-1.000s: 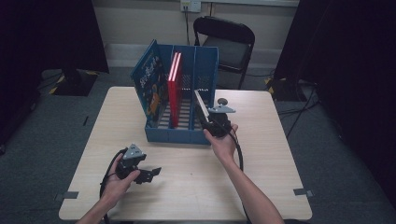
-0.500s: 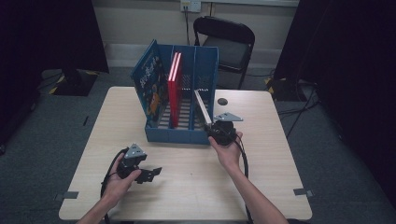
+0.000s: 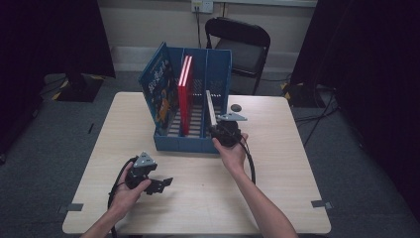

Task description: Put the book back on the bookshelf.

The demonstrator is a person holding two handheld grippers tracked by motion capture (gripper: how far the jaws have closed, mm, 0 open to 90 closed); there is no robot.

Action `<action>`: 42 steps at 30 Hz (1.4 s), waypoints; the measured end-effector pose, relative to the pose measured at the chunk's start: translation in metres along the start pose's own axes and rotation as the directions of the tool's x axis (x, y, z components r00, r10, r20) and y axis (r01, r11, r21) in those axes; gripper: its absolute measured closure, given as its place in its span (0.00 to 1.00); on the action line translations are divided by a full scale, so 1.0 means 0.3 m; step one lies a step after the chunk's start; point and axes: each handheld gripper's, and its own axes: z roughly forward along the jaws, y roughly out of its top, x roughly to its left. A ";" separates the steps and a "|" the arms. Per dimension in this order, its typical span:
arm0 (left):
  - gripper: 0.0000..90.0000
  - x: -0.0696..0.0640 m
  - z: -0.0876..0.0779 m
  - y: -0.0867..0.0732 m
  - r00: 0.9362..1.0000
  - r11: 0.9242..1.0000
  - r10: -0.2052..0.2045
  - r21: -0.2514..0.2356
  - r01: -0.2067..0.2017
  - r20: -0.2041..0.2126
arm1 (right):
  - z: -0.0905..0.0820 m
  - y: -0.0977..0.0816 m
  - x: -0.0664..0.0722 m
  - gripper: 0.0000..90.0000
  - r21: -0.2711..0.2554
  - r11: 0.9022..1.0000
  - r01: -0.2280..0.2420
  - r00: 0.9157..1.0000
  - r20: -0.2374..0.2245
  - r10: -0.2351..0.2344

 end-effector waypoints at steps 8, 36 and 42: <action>0.18 -0.006 -0.006 0.002 1.000 1.000 0.014 -0.007 -0.014 -0.003 | 0.062 0.048 0.018 0.76 0.010 1.000 -0.021 0.999 0.029 0.020; 0.18 -0.008 -0.003 0.006 1.000 1.000 0.017 -0.011 -0.017 0.004 | 0.149 0.107 0.015 0.74 0.035 0.999 -0.017 0.999 0.051 0.015; 0.18 -0.008 -0.002 0.007 1.000 1.000 0.020 -0.008 -0.020 0.002 | 0.152 0.107 0.015 0.74 0.033 0.999 -0.031 0.998 0.050 0.029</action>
